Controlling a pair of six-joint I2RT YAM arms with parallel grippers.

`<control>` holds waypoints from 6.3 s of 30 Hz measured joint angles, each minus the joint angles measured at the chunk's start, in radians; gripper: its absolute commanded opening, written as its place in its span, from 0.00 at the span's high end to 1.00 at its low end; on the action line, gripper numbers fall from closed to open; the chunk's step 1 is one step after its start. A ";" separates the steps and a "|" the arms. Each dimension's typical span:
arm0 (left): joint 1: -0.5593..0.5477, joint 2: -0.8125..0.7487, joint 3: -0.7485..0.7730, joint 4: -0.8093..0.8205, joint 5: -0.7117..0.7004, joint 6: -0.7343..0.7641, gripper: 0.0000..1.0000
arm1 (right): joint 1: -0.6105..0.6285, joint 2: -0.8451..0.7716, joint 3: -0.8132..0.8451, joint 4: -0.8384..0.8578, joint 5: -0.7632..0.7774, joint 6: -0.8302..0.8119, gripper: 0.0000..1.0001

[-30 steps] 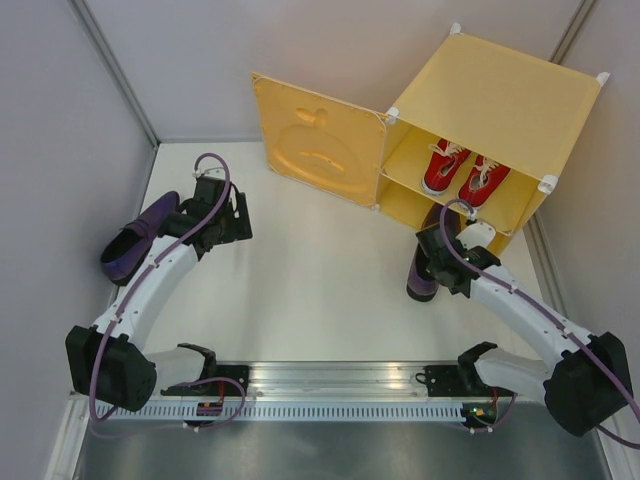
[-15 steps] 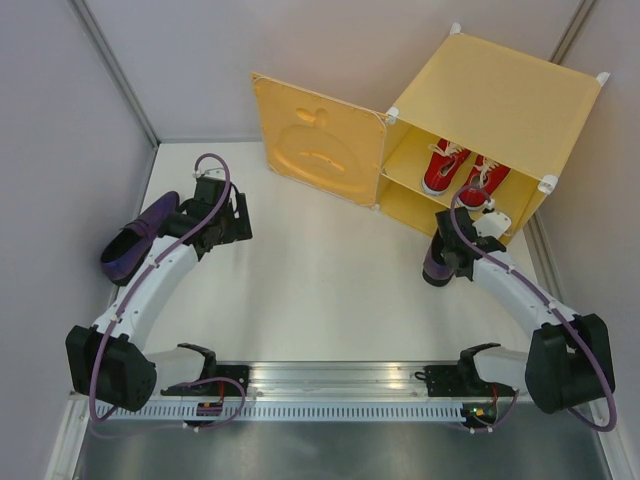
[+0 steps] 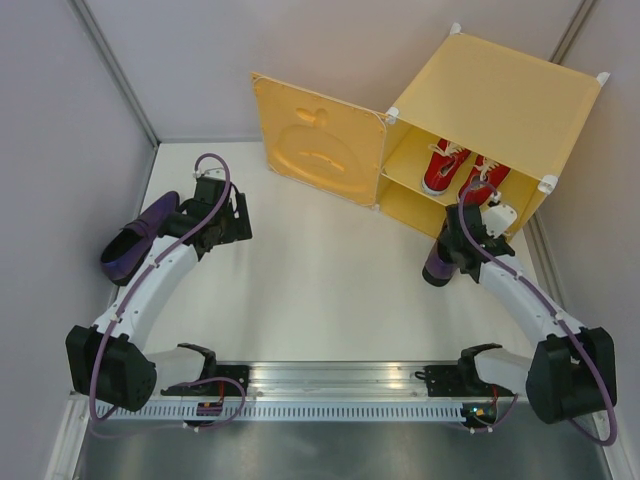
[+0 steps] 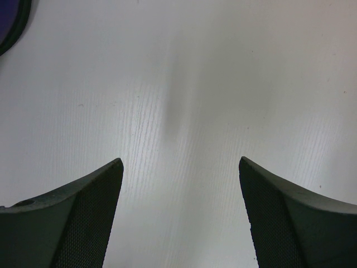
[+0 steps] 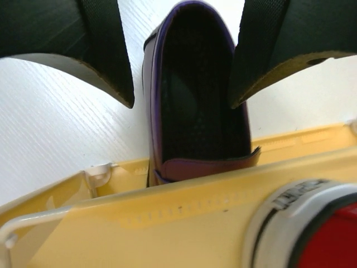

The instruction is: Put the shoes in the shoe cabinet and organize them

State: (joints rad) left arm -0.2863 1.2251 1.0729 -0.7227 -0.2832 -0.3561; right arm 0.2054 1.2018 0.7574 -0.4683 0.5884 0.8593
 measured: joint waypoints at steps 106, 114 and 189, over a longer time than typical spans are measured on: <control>0.000 0.053 -0.009 0.001 0.010 0.002 0.14 | -0.108 0.098 -0.156 0.432 -0.231 -0.285 0.14; 0.000 0.053 -0.009 0.001 0.023 0.002 0.14 | -0.077 0.087 -0.189 0.422 -0.226 -0.263 0.18; 0.000 0.053 -0.010 0.001 0.026 0.002 0.14 | -0.101 0.262 -0.126 0.544 -0.145 -0.289 0.72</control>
State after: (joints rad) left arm -0.2863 1.2785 1.0634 -0.7216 -0.2577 -0.3538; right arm 0.1043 1.4635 0.6312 0.0757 0.4435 0.5705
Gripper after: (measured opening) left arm 0.862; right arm 0.244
